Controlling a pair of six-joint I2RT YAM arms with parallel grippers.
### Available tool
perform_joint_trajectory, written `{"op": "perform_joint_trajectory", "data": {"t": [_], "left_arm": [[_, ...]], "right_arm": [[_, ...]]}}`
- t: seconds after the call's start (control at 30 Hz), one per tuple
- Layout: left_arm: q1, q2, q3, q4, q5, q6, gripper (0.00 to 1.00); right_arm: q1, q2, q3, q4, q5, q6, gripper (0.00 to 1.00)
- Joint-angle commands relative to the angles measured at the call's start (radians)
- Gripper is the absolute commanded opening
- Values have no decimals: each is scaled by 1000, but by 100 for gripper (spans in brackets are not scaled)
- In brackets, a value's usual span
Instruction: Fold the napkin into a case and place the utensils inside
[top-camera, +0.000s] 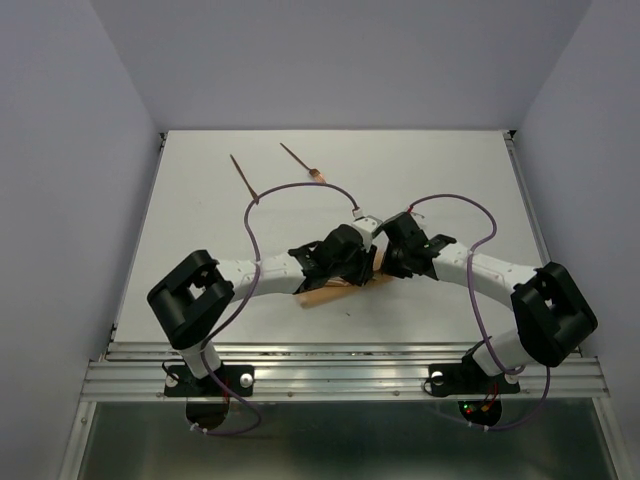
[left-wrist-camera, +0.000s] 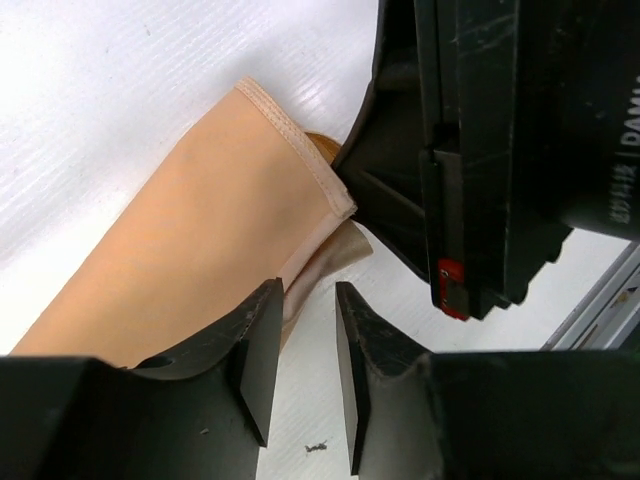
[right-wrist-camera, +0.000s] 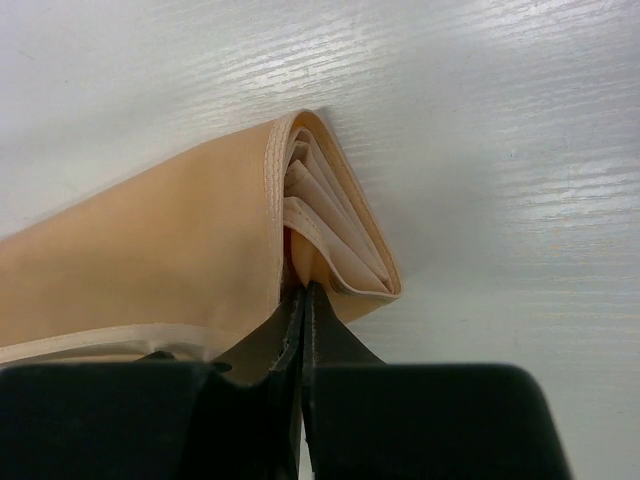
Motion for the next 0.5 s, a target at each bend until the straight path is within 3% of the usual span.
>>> {"op": "perform_joint_trajectory", "data": {"t": [0.0,0.17,0.33,0.43,0.47], "left_arm": [[-3,-91,-31,0,3,-7,41],[3,-129,-50,-4,0,-10,47],[36,-134,-50,29,5,-26,45],[81,-113,-42,71,28,-65,19],[93,-103,-39,83,46,-84,4]], "right_arm": [[13,-31,-4,17,30,5,1],[13,-28,-2,17,30,4,1],[13,-28,5,17,30,2,1],[13,-31,4,15,28,4,1],[13,-34,2,15,28,4,1]]}}
